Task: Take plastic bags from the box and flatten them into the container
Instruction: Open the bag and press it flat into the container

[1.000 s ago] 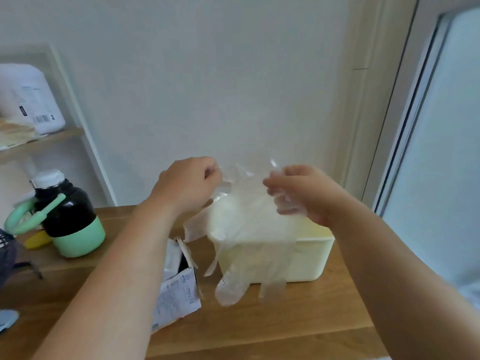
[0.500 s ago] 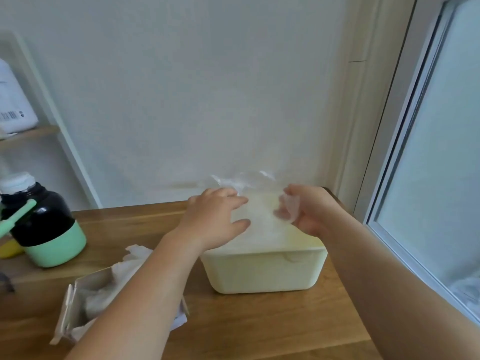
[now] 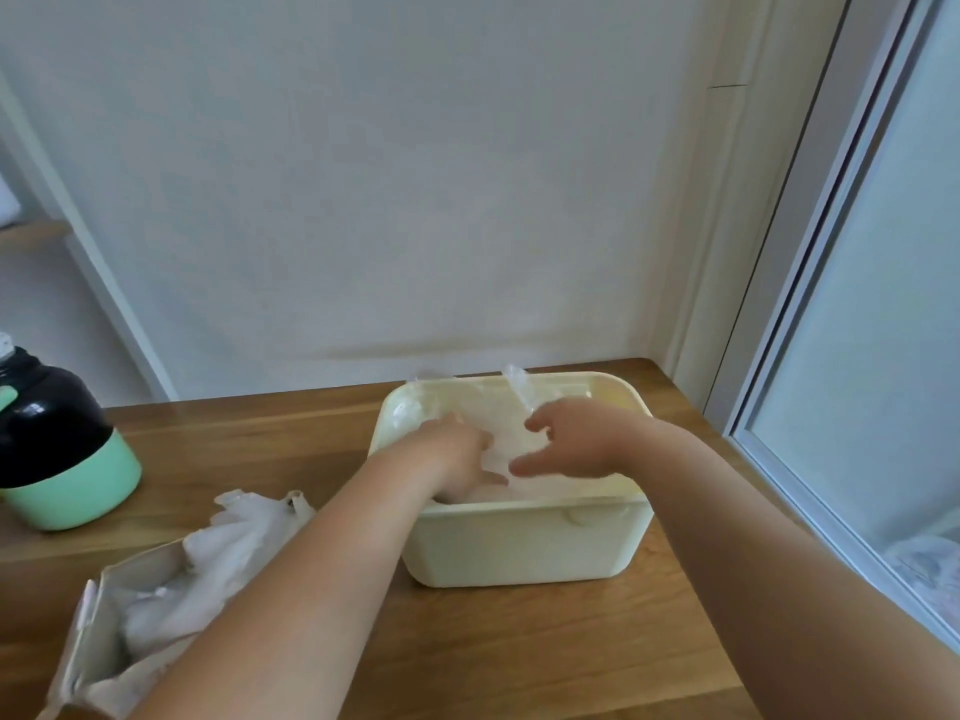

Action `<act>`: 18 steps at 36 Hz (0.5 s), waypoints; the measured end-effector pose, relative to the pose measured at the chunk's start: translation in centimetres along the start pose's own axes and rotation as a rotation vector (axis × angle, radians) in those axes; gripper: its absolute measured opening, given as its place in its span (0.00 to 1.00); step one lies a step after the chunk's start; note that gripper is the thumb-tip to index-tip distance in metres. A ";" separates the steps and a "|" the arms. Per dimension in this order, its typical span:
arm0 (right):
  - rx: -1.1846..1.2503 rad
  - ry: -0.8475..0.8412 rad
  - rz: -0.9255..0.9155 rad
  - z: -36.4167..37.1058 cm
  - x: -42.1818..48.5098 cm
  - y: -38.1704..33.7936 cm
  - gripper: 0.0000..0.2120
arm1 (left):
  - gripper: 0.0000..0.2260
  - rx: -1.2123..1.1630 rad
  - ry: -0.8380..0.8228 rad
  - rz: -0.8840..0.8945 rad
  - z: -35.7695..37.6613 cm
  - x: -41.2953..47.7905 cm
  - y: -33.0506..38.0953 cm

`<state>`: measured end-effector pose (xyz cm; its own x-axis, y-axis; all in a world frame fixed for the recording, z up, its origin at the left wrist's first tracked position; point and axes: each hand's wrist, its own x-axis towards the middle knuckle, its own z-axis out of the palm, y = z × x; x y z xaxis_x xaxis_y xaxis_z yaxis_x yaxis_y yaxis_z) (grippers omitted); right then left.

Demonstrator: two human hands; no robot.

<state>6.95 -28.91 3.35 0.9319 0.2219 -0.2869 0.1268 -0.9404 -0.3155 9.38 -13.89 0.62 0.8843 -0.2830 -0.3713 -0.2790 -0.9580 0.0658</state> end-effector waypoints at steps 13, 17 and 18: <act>-0.148 -0.203 0.132 1.7 2.0 1.9 0.33 | 0.29 -0.171 -0.074 0.092 -1.0 -1.5 -2.8; -0.081 -0.140 0.140 1.7 1.7 2.3 0.33 | 0.21 -0.029 0.080 0.025 -0.9 -2.0 -2.5; -0.059 -0.113 0.132 1.5 1.5 2.3 0.33 | 0.19 -0.004 0.116 0.015 -0.8 -2.2 -2.5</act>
<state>8.12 -30.35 0.79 0.8980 0.1196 -0.4235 0.0283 -0.9761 -0.2156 8.45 -10.94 2.02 0.9176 -0.3006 -0.2603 -0.2914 -0.9537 0.0742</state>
